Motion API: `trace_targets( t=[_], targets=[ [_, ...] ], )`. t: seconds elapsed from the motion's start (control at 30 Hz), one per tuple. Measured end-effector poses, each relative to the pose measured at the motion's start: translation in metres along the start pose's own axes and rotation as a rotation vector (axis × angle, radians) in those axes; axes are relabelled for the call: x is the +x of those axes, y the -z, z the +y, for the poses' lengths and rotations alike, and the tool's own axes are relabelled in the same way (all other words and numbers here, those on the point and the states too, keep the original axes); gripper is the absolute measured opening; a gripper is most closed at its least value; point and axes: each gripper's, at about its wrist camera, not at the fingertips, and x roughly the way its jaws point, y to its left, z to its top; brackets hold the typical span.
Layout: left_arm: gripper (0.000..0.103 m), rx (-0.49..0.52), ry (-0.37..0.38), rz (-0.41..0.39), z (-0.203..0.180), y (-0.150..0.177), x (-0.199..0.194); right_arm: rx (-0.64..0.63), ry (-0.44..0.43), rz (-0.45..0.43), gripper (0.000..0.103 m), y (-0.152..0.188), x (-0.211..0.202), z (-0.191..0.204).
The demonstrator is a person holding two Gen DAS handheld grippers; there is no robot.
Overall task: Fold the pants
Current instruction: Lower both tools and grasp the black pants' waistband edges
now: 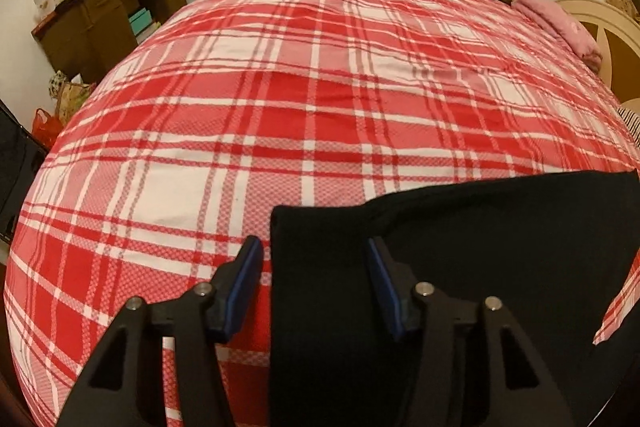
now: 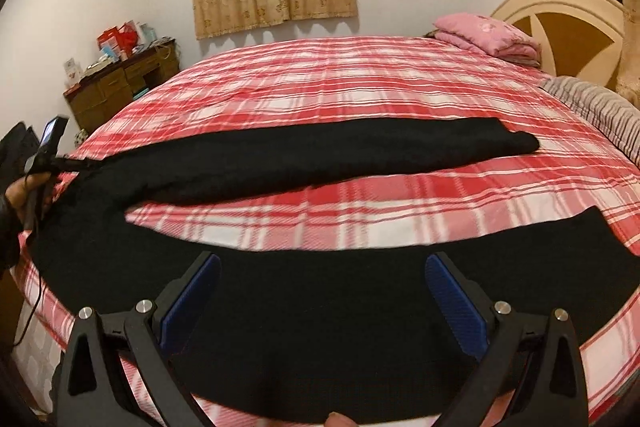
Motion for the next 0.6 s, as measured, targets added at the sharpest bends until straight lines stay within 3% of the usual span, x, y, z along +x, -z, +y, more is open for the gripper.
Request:
trace_targets(
  t=[0.2,0.27,0.33,0.37,0.53,0.6],
  targets=[
    [0.06,0.046,-0.053,0.015,-0.009,-0.002,0.004,0.041,-0.009,-0.004,0.101,-0.031,0.002,-0.054],
    [0.048,0.067,-0.04,0.005,-0.013,-0.005,0.001,0.044,0.018,-0.003,0.097,-0.049,0.005,-0.081],
    [0.025,0.091,-0.014,-0.007,-0.017,-0.006,-0.003,0.057,0.052,0.018,0.086,-0.067,0.012,-0.111],
    [0.02,0.094,0.004,-0.007,-0.018,-0.006,-0.004,0.073,0.059,0.028,0.079,-0.076,0.016,-0.125],
    [0.019,0.122,-0.007,-0.004,-0.024,-0.009,0.003,0.195,0.099,0.065,0.074,-0.125,0.049,-0.21],
    [0.019,0.101,0.003,-0.003,-0.021,-0.012,0.007,0.205,0.131,0.086,0.064,-0.14,0.067,-0.229]
  ],
)
